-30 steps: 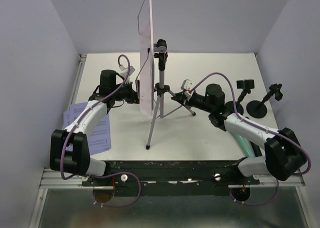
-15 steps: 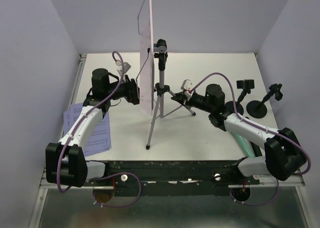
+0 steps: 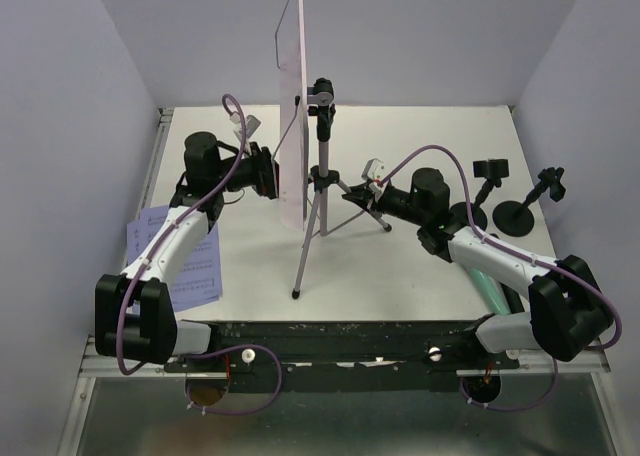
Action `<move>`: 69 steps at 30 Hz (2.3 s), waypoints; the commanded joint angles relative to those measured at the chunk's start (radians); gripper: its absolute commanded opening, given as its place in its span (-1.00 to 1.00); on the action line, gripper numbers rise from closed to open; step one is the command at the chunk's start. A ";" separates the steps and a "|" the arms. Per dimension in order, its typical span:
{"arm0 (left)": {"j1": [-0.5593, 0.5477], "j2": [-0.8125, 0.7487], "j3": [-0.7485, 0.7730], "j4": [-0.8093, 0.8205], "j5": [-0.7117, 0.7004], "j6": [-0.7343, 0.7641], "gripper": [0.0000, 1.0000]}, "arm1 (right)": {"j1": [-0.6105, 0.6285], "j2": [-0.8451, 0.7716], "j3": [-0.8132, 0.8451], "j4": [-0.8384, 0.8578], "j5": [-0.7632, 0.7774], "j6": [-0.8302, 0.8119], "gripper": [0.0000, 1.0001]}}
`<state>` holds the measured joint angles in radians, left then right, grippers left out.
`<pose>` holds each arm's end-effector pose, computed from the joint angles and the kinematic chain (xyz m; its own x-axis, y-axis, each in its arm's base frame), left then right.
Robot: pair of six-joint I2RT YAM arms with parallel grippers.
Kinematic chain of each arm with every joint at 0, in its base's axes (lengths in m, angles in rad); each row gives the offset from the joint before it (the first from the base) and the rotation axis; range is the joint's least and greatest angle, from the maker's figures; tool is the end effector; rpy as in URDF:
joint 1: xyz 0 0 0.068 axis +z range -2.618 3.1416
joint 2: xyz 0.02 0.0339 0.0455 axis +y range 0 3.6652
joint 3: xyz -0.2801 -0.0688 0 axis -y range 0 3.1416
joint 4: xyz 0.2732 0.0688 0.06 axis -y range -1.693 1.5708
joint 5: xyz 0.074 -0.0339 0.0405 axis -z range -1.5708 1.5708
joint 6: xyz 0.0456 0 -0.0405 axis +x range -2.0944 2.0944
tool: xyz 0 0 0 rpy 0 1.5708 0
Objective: Pack up the instrument practice props
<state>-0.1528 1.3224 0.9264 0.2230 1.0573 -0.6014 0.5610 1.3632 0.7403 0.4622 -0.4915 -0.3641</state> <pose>0.3115 -0.0882 0.3184 -0.6624 -0.1792 -0.7274 0.6646 0.3075 -0.6810 0.2696 0.1948 0.2587 0.1809 -0.2571 -0.9493 -0.8552 0.4356 -0.2810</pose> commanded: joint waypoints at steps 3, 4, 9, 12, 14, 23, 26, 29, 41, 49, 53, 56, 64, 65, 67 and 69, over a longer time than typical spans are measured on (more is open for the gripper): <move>-0.007 0.027 0.054 0.036 -0.055 -0.032 0.93 | -0.012 0.070 -0.085 -0.295 -0.001 0.119 -0.99; -0.007 0.034 0.060 0.038 -0.065 -0.035 0.93 | -0.012 0.070 -0.087 -0.293 -0.001 0.119 -0.99; -0.005 0.060 0.089 0.036 -0.085 -0.046 0.92 | -0.012 0.070 -0.096 -0.283 -0.001 0.120 -0.99; -0.005 0.069 0.085 0.021 -0.102 -0.031 0.91 | -0.010 0.070 -0.102 -0.278 -0.002 0.125 -1.00; -0.007 0.074 0.072 0.019 -0.103 -0.020 0.90 | -0.012 0.070 -0.104 -0.277 -0.002 0.123 -0.99; -0.007 0.072 0.006 -0.039 -0.103 0.057 0.89 | -0.012 0.074 -0.105 -0.275 0.001 0.128 -0.99; -0.007 0.055 -0.027 -0.050 -0.100 0.065 0.89 | -0.012 0.076 -0.104 -0.274 0.001 0.128 -0.99; -0.007 0.025 -0.046 -0.057 -0.085 0.068 0.89 | -0.010 0.074 -0.105 -0.273 0.001 0.126 -0.99; -0.007 -0.035 0.003 -0.039 0.038 0.042 0.96 | -0.010 0.080 -0.107 -0.270 -0.002 0.126 -1.00; -0.007 -0.008 0.048 -0.011 -0.040 -0.021 0.96 | -0.010 0.079 -0.108 -0.269 0.001 0.125 -0.99; -0.005 0.012 0.066 -0.010 -0.089 -0.043 0.96 | -0.010 0.080 -0.105 -0.272 -0.001 0.126 -0.99; -0.005 0.024 0.068 -0.031 -0.126 -0.029 0.95 | -0.010 0.082 -0.104 -0.275 -0.002 0.125 -0.99; -0.007 0.038 0.042 -0.083 -0.163 0.028 0.93 | -0.009 0.086 -0.102 -0.277 0.001 0.126 -0.99; -0.007 0.041 0.037 -0.089 -0.166 0.034 0.93 | -0.009 0.085 -0.101 -0.277 0.001 0.126 -0.99; -0.005 0.044 0.031 -0.099 -0.166 0.048 0.92 | -0.009 0.086 -0.101 -0.278 0.001 0.126 -0.99; -0.007 0.043 0.025 -0.108 -0.157 0.061 0.92 | -0.009 0.086 -0.101 -0.278 0.001 0.126 -0.99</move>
<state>-0.1547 1.3514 0.9733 0.1719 0.9306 -0.5991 0.5610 1.3735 0.7208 0.5060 -0.4915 -0.3592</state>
